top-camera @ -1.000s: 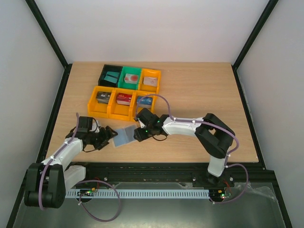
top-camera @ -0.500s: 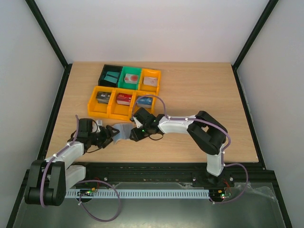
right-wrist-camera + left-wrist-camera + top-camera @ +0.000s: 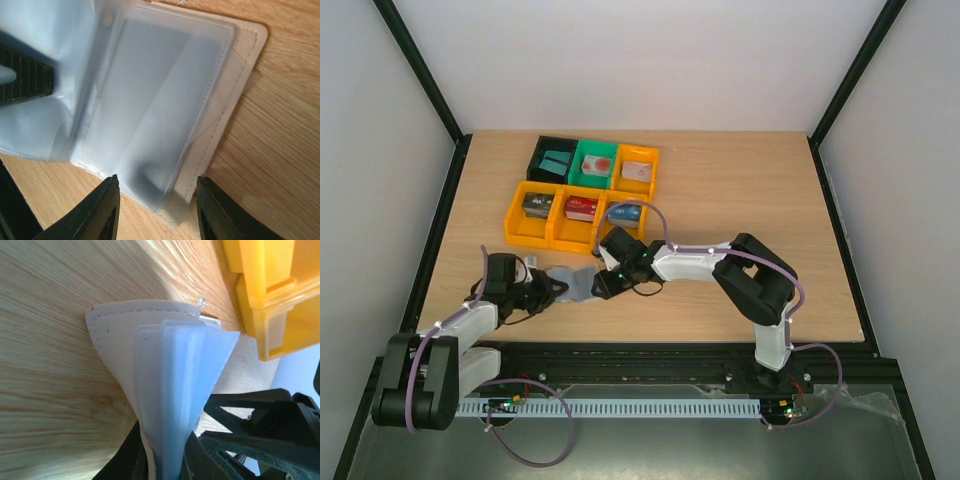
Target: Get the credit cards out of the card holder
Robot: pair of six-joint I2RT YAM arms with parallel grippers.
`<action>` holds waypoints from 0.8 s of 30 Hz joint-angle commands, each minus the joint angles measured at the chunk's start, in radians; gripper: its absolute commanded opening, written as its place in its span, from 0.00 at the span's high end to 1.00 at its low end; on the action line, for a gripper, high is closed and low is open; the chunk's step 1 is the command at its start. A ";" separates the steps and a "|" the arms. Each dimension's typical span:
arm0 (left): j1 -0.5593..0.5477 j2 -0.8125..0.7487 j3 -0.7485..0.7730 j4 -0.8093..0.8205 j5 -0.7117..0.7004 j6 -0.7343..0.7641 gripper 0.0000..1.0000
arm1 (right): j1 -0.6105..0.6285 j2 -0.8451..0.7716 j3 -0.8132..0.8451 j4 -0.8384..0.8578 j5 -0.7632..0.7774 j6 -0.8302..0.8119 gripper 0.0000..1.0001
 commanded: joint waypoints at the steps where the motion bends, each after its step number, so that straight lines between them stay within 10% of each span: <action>1: 0.009 -0.021 -0.001 0.017 0.028 -0.006 0.98 | 0.005 -0.024 0.019 -0.001 0.003 -0.036 0.58; 9: 0.009 -0.111 0.156 -0.093 0.152 0.149 0.98 | -0.069 -0.286 -0.055 0.001 -0.104 -0.157 0.52; 24: -0.089 -0.092 1.071 -0.948 0.400 1.272 0.98 | -0.275 -0.802 -0.104 0.192 -0.407 -0.264 0.30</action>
